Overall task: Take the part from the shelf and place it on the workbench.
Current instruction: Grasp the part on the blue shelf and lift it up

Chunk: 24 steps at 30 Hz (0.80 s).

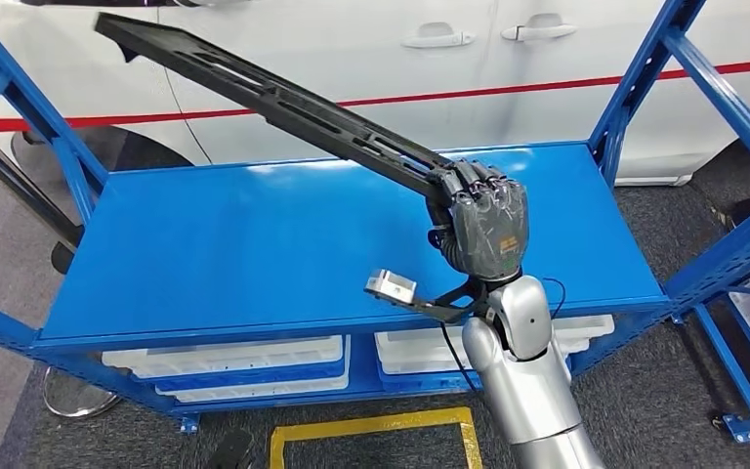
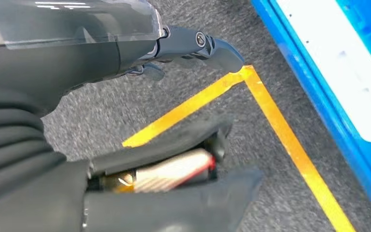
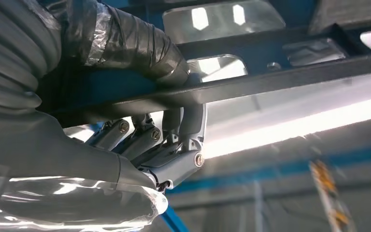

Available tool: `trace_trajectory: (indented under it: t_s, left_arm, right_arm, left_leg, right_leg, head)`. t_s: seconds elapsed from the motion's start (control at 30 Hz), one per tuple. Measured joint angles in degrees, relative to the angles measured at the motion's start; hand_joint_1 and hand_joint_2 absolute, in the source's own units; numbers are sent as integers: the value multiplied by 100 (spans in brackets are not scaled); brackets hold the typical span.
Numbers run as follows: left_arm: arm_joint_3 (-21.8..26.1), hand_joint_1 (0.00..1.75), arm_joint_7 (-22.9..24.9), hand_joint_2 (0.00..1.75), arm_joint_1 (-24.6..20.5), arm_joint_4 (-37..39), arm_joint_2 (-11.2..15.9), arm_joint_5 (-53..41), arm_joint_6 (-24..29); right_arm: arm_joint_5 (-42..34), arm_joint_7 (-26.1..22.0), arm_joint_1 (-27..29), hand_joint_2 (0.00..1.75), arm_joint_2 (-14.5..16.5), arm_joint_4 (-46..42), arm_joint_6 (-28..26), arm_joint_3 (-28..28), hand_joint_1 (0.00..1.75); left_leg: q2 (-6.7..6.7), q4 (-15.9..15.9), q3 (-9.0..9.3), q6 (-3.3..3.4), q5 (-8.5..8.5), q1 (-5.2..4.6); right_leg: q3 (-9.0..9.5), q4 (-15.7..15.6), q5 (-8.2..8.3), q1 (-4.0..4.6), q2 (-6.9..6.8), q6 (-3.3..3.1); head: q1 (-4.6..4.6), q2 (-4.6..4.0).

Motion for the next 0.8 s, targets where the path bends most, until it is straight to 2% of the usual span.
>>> trace_trajectory:
  t_s: [0.07, 0.1, 0.17, 0.23, 0.27, 0.3, 0.33, 0.37, 0.43, 0.5, 0.57, 0.63, 0.67, 0.73, 0.77, 0.8]
  left_arm:
    - [0, 0, -4, 175, 22, 0, -16, -1, 17]
    - [0, 0, -16, 175, 30, 0, -25, 7, 21]
    - [0, 0, -69, 175, 38, 0, -41, 28, 78]
    - [0, 0, -154, 175, 45, 0, -57, 41, 207]
    - [0, 0, -201, 175, 52, 0, -68, 41, 271]
    - [0, 0, -251, 175, 59, 0, -80, 45, 322]
    - [0, 0, -312, 175, 65, 0, -92, 50, 368]
    - [0, 0, -376, 175, 69, 0, -108, 62, 418]
    - [0, 0, -501, 175, 67, 0, -133, 93, 507]
    - [-1, 0, -628, 175, 63, 0, -143, 111, 573]
    - [-2, 0, -750, 175, 60, 0, -155, 121, 581]
    - [-3, 0, -739, 175, 59, 0, -165, 169, 426]
    - [-2, 0, -689, 175, 62, 0, -165, 203, 300]
    - [-3, 0, -593, 175, 84, 0, -166, 222, 62]
    - [-3, 0, -556, 175, 104, 0, -166, 176, -15]
    - [-4, 0, -518, 175, 126, 0, -166, 98, -59]
  right_arm:
    - [27, -22, 66, 175, 4, -207, 1, 63, 175]
    - [40, -41, 91, 175, 6, -292, 2, 85, 175]
    - [80, -110, 145, 175, 7, -466, 2, 137, 175]
    - [149, -190, 232, 175, 7, -643, 2, 193, 175]
    - [199, -226, 284, 175, 7, -728, 2, 219, 175]
    - [246, -266, 332, 175, 7, -810, 2, 242, 175]
    - [282, -332, 375, 175, 7, -910, 2, 268, 175]
    - [289, -430, 416, 175, 8, -1025, 2, 289, 175]
    - [210, -695, 493, 175, 34, -1283, 2, 313, 175]
    - [89, -960, 578, 175, 101, -1487, 3, 316, 175]
    - [5, -1261, 694, 175, 201, -1634, 4, 314, 175]
    - [-70, -1577, 816, 175, 333, -1730, 4, 302, 175]
    - [-114, -1722, 867, 175, 410, -1755, 4, 291, 175]
    - [-208, -1968, 955, 175, 555, -1769, 5, 256, 175]
    - [-255, -2059, 999, 175, 620, -1769, 5, 231, 175]
    - [-297, -2126, 1040, 175, 675, -1769, 6, 204, 175]
  left_leg:
    - [-1, -85, 43, 41, 20, 9]
    - [1, -141, 75, 68, 43, 24]
    - [7, -223, 125, 122, 78, 53]
    - [7, -224, 129, 152, 70, 55]
    - [6, -216, 129, 154, 62, 57]
    - [4, -204, 129, 151, 52, 61]
    - [1, -181, 129, 137, 35, 69]
    - [-3, -144, 128, 115, 9, 78]
    - [-11, -37, 102, 50, -65, 82]
    - [-10, 32, 75, -13, -108, 73]
    - [-7, 39, 74, -61, -120, 79]
    - [0, 187, 22, -113, -243, 95]
    - [2, 414, -75, -139, -384, 103]
    - [5, 1110, -388, -179, -721, 118]
    - [5, 1418, -538, -189, -824, 124]
    - [5, 1561, -613, -190, -827, 126]
  right_leg:
    - [15, -12, -13, -8, -9, 58]
    - [-9, 56, -71, -6, -11, 83]
    - [-219, 519, -353, -11, -12, 122]
    - [-559, 1194, -658, -30, -10, 158]
    - [-672, 1402, -701, -44, -11, 176]
    - [-705, 1438, -648, -59, -14, 193]
    - [-633, 1272, -499, -78, -18, 208]
    - [-477, 948, -294, -97, -25, 222]
    - [-163, 321, -44, -111, -27, 222]
    - [-63, 109, -35, -87, -14, 177]
    - [-60, 91, -26, -69, -3, 109]
    - [-39, 63, -14, -82, -9, 40]
    - [-29, 51, -10, -89, -15, 12]
    - [-22, 48, -15, -77, -21, -20]
    - [-21, 48, -18, -68, -23, -25]
    - [-18, 48, -21, -61, -22, -29]
  head:
    - [1, 0]
    - [2, 0]
    - [3, 0]
    - [2, 0]
    - [3, 0]
    - [3, 0]
    - [3, 0]
    - [3, 0]
    - [2, 0]
    - [0, 0]
    - [1, 0]
    - [1, 0]
    - [-1, 0]
    - [-1, 0]
    - [1, 0]
    - [0, 0]
